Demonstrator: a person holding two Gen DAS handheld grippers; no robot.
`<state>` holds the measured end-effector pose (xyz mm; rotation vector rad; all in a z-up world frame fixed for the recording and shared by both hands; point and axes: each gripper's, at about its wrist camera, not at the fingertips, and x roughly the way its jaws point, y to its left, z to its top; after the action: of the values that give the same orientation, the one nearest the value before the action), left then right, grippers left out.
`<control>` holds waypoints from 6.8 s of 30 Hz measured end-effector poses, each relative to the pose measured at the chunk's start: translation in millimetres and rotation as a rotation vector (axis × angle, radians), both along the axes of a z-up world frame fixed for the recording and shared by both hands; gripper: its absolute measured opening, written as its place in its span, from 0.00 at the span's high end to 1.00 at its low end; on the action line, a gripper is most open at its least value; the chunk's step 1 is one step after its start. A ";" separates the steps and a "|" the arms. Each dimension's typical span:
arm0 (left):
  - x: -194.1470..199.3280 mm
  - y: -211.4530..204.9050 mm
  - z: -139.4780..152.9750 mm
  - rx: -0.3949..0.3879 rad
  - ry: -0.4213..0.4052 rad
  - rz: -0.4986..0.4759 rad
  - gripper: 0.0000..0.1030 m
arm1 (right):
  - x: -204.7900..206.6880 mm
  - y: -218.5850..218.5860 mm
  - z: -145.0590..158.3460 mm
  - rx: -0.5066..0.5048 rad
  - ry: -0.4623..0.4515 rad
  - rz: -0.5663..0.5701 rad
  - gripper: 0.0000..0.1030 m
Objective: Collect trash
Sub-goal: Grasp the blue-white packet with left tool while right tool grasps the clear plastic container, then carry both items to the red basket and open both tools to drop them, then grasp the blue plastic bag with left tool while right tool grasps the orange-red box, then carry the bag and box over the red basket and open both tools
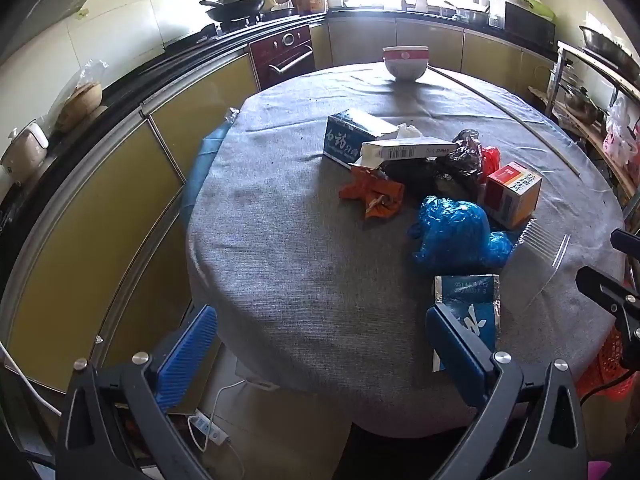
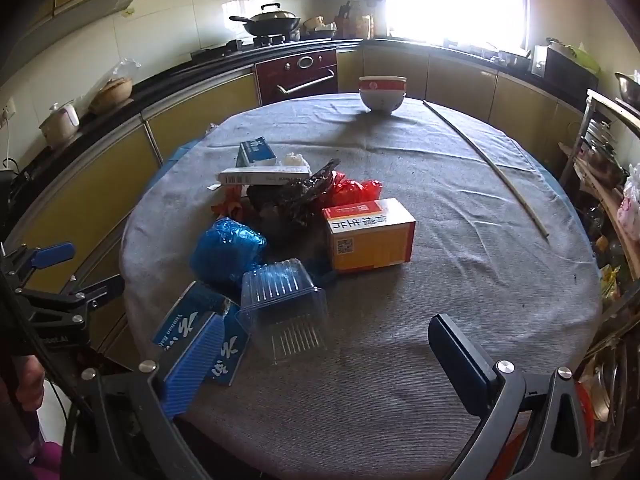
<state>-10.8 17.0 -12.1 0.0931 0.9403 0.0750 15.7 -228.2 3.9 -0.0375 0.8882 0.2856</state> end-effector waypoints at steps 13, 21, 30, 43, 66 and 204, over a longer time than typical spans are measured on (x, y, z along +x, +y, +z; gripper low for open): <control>2.4 4.2 -6.1 -0.093 0.046 -0.035 0.00 | 10.7 11.5 -8.7 0.022 0.006 0.035 0.00; 3.7 -6.3 -16.4 -0.217 0.130 -0.118 0.00 | 27.7 19.1 -29.6 0.023 0.028 0.059 0.29; 13.8 -26.4 -30.8 -0.331 0.243 -0.193 0.00 | 34.3 3.5 -43.2 0.192 0.081 0.065 0.46; 40.2 -62.9 -64.4 -0.297 0.350 -0.210 0.31 | 29.0 -64.6 -33.5 0.301 0.070 -0.086 0.47; 1.6 -269.4 -6.0 -0.252 0.295 -0.861 0.47 | -110.9 -277.5 -24.1 0.400 0.018 -0.521 0.47; 88.0 -51.6 -34.5 -0.371 0.143 -0.281 0.20 | -58.4 -219.3 -20.1 0.548 0.019 -0.497 0.45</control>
<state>77.2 -34.6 -46.6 -0.1149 1.0608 -0.3700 -42.7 -447.4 -16.2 0.6861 0.7854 0.0557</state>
